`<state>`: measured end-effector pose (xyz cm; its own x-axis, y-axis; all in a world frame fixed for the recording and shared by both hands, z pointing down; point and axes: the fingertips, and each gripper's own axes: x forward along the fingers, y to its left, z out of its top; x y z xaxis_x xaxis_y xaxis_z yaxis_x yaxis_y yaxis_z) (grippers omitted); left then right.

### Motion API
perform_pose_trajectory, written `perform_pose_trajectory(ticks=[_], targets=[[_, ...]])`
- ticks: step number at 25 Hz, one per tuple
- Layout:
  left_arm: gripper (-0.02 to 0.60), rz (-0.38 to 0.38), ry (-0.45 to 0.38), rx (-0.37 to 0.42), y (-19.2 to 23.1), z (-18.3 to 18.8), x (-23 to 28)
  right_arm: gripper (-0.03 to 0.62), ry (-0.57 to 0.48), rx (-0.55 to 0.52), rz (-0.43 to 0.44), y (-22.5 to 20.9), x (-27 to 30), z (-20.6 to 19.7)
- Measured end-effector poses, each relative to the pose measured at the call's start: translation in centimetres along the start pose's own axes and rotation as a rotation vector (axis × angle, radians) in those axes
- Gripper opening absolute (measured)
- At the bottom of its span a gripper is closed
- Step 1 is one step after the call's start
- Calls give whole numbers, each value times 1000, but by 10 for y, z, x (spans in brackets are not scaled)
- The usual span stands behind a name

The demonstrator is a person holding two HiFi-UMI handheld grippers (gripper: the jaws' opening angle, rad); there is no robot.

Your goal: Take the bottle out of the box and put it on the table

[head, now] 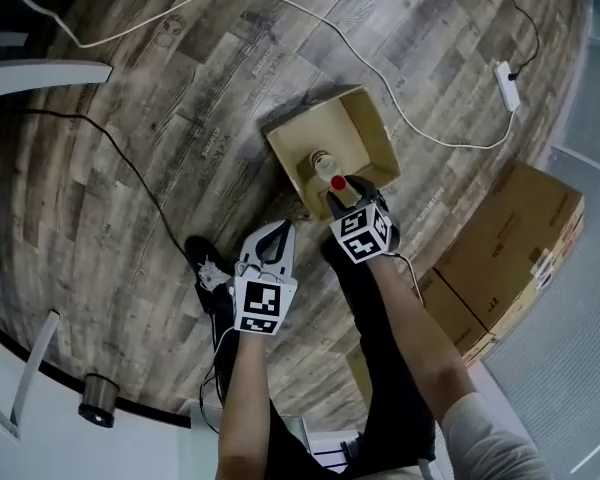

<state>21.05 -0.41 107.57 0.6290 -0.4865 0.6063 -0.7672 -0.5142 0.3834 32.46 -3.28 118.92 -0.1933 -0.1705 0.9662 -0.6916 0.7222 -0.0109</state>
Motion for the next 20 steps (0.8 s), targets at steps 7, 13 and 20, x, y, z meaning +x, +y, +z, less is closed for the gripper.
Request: perform_pose_trajectory(ticks=[7,13,20], targets=[[14,1,0,11,18,-17,17,218,52,-13,-27,-6,33,-11],[14,3,-16,27,20,-16,16,183,67,-56,-44,-7,39,-15],[14,-5,-11,33,12,-13,2,181,68,-58,-30,-3,24,-15]])
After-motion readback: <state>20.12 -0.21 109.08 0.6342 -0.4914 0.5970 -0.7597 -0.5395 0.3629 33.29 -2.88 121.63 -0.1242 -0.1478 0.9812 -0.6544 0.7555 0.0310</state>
